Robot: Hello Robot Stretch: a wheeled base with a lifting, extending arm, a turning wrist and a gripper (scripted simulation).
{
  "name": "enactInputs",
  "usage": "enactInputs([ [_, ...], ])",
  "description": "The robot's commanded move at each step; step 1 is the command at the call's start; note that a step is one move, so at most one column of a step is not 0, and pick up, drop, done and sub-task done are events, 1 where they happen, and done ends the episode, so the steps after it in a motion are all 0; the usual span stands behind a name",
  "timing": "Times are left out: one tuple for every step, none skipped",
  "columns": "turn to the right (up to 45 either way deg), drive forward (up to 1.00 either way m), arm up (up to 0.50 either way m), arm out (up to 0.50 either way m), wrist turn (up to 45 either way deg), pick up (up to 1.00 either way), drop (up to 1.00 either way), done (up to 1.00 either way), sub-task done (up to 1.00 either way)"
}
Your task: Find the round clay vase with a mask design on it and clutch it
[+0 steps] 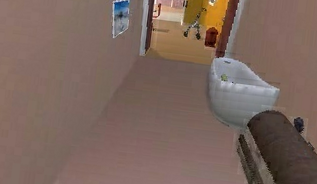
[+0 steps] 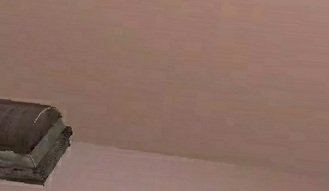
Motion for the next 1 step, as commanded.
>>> enactInputs([
  [0.0, 1.00, 0.00, 0.00, 0.0, 0.00, 0.00, 0.00, 0.00],
])
